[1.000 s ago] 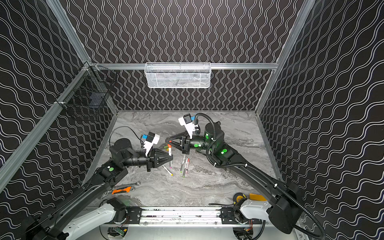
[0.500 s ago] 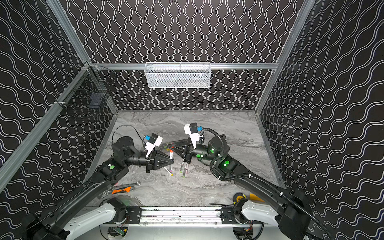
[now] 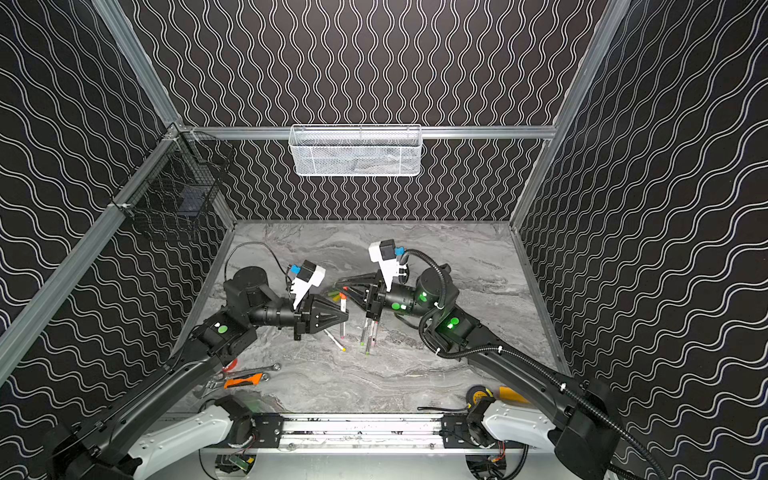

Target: Insert the pens into the pen caps

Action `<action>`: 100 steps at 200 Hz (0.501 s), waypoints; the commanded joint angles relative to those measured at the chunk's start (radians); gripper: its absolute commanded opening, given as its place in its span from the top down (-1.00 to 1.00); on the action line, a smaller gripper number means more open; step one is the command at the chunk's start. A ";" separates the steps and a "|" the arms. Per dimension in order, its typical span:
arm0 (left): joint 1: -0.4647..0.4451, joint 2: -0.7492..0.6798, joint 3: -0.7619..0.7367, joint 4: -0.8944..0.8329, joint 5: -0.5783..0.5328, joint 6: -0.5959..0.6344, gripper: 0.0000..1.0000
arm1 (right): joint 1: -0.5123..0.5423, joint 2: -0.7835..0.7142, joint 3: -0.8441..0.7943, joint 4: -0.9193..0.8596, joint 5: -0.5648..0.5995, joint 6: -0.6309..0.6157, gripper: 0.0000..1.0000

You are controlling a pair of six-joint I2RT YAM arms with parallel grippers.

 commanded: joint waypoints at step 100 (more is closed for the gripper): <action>0.007 -0.299 -0.064 -0.174 -0.304 0.088 -0.97 | -0.528 0.355 0.284 -0.871 0.128 -0.350 1.00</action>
